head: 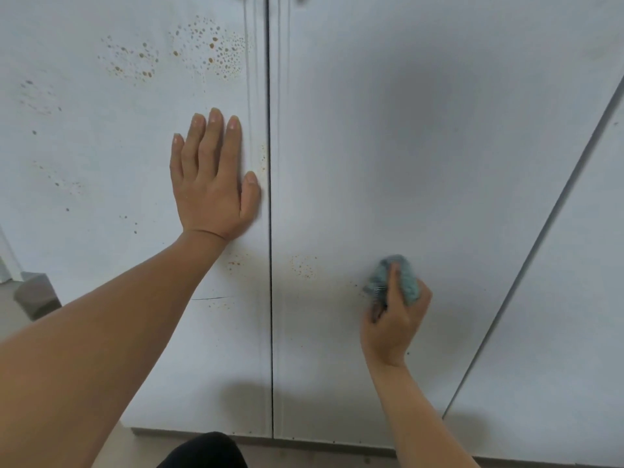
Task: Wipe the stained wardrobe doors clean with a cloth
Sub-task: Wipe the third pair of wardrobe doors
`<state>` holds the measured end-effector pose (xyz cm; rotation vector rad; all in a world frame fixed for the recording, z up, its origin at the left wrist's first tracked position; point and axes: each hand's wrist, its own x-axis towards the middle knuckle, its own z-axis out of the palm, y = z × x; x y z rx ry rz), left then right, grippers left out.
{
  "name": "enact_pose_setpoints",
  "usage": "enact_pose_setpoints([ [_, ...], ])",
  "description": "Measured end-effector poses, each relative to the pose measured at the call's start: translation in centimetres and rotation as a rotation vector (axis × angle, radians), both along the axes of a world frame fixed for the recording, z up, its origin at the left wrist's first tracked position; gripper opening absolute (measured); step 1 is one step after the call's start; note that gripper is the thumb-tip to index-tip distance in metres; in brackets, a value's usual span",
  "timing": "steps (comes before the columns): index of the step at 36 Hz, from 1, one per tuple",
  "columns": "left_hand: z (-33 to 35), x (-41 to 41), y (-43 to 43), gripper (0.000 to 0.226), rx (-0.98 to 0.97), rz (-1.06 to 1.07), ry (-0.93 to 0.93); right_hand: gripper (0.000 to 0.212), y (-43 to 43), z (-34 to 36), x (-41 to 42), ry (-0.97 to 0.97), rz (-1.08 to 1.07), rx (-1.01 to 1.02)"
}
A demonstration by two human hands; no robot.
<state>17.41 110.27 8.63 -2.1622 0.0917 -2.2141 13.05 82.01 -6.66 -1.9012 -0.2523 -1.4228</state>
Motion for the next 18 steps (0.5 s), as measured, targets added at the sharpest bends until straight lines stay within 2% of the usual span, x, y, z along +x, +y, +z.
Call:
enact_pose_setpoints([
  [3,0.0,-0.3,0.0,0.064,-0.007,-0.004,0.011,0.046,0.9,0.3,-0.2,-0.010,0.100,-0.293],
  [8,0.1,-0.4,-0.1,0.065,-0.017,-0.023,0.035,0.049,-0.7,1.2,1.3,-0.081,-0.009,-0.336],
  [13,0.2,-0.4,-0.3,0.064,-0.018,-0.022,0.030,0.063,-1.5,0.7,1.0,-0.104,0.079,-0.653],
  [18,0.1,-0.5,-0.3,0.064,-0.020,-0.023,0.028,0.056,-2.3,3.2,1.1,-0.071,-0.033,-0.544],
])
